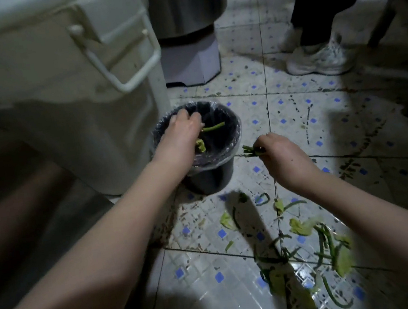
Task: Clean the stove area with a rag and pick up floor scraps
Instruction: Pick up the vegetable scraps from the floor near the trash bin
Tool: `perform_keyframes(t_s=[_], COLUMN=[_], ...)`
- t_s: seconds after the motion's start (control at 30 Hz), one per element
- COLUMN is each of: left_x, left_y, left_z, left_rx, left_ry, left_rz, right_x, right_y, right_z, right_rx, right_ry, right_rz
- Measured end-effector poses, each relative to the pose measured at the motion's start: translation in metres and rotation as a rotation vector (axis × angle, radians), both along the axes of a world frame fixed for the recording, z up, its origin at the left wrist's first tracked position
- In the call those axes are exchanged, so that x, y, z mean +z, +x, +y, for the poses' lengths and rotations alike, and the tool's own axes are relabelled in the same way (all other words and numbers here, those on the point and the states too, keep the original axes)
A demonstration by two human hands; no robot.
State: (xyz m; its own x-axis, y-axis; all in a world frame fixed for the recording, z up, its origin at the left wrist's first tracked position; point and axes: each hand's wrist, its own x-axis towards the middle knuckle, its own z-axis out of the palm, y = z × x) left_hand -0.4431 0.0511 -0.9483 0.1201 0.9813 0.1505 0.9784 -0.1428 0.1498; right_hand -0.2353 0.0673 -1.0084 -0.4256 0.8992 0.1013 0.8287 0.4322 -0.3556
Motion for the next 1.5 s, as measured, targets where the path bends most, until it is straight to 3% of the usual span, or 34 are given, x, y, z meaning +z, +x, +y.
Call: perform_keyframes(t_s=[0.13,0.4,0.77,1.17,1.33,1.5], left_x=[0.003,-0.029,-0.040,-0.046,-0.057,-0.087], left_y=[-0.006,-0.022,-0.030,0.002,0.023,0.040], left_z=[0.022,0.022,-0.013,-0.027,-0.036,-0.046], left_rx=[0.046,0.121,0.297,0.185,0.091,-0.024], left_ry=[0.011,-0.178,-0.118,-0.072,0.025,-0.034], left_rz=[0.030,0.104,-0.075,0.108,0.133,0.133], right_x=[0.011,0.016,0.013,-0.001,-0.017,-0.047], right_y=[-0.009,-0.034,-0.090,-0.036,-0.008,0.017], right_z=[0.018,0.045,0.066,0.032,0.011,-0.012], right_rx=[0.009,0.063,0.151,0.088,0.058,-0.006], right_ry=[0.021,0.065,0.028,0.105,0.078,0.000], right_rz=[0.012,0.042,-0.027,-0.158,-0.201,-0.215])
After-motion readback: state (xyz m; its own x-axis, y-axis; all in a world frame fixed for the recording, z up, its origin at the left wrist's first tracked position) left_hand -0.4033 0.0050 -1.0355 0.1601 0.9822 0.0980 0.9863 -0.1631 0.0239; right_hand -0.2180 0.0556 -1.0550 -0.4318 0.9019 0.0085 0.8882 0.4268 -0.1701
